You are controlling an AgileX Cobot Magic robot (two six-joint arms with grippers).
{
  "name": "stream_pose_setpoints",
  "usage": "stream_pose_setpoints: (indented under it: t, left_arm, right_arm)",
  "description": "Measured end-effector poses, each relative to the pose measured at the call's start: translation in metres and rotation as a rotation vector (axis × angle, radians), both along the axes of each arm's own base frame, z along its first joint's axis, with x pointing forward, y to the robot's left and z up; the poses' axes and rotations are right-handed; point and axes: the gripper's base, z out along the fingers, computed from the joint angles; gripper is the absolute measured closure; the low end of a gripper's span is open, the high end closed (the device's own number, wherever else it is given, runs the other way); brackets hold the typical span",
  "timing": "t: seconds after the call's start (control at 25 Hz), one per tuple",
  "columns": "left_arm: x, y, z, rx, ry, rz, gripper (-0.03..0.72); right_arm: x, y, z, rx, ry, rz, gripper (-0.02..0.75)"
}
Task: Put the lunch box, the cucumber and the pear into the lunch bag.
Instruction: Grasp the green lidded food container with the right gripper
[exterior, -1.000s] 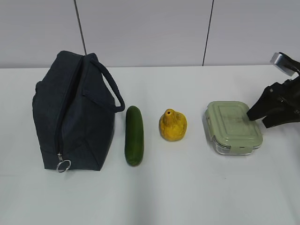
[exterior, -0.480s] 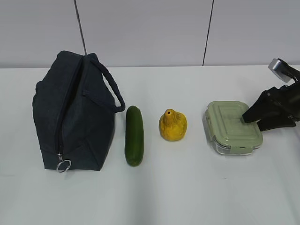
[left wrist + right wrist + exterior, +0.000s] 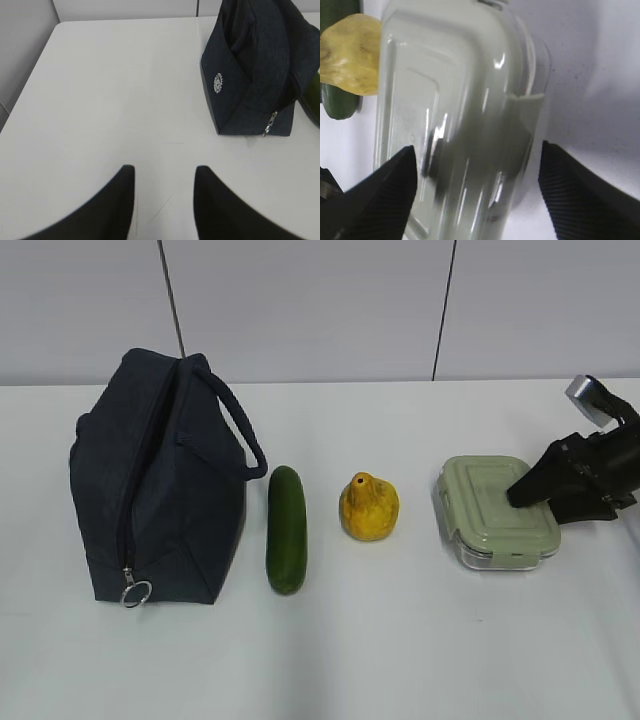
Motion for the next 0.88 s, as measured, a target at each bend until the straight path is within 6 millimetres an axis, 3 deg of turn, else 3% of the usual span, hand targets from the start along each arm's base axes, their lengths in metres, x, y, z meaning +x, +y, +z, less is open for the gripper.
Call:
stream_pose_setpoints:
  t: [0.16, 0.88]
  left_arm:
    - [0.0000, 0.0000, 0.0000, 0.000, 0.000, 0.000, 0.449]
    - [0.0000, 0.0000, 0.0000, 0.000, 0.000, 0.000, 0.449]
  right_arm:
    - [0.0010, 0.0010, -0.0082, 0.026, 0.015, -0.007, 0.147]
    - [0.0024, 0.0015, -0.0079, 0.032, -0.022, 0.008, 0.147]
